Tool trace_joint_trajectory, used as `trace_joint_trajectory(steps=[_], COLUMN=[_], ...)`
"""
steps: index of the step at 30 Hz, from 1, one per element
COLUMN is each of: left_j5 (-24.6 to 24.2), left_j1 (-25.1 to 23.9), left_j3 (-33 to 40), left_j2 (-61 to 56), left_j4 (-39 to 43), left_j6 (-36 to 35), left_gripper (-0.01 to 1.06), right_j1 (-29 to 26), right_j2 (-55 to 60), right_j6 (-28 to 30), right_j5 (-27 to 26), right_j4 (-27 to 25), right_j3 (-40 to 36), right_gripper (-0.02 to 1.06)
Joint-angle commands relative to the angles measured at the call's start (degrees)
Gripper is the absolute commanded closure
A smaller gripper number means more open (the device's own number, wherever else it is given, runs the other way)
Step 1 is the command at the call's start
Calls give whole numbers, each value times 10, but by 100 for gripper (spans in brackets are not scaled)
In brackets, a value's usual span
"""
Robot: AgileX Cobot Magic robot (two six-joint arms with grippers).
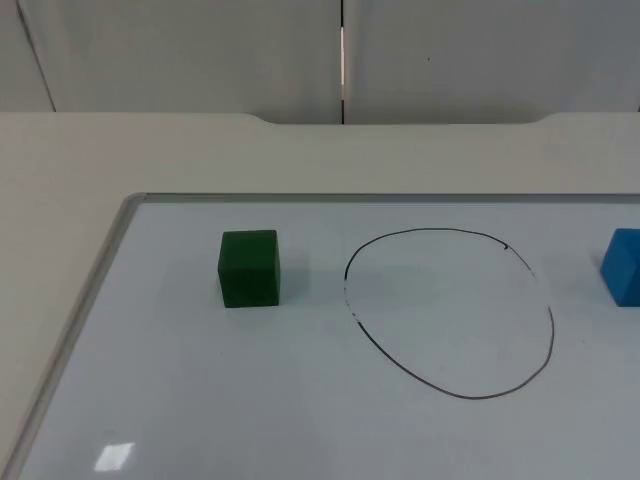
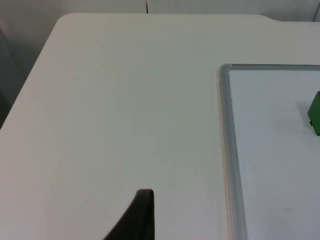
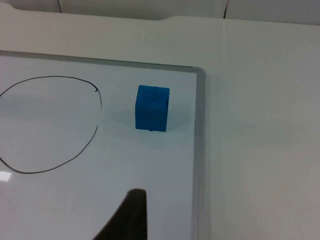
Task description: Push the two cubes into the marked area.
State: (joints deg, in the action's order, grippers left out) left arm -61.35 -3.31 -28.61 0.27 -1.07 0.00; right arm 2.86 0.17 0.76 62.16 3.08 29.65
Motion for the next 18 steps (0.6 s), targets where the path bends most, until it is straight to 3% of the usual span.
trace_joint_trajectory(steps=[1,13,18], left_j5=[-1,37,67], left_j1=[-1,-1,-1], left_j3=[2,-28,-28], left_j2=[10,106,148], left_j4=[-2,-7,-67], left_j6=[0,0,24], left_gripper=[0,0,2], right_j1=[-3,-3,-3], right_j2=[-2,-2,-2], right_j6=[3,2,2], right_j5=[-5,-5,-5], right_j4=[2,4,4], right_j3=[-1,-1,-1], right_gripper=[-1,-1,-1])
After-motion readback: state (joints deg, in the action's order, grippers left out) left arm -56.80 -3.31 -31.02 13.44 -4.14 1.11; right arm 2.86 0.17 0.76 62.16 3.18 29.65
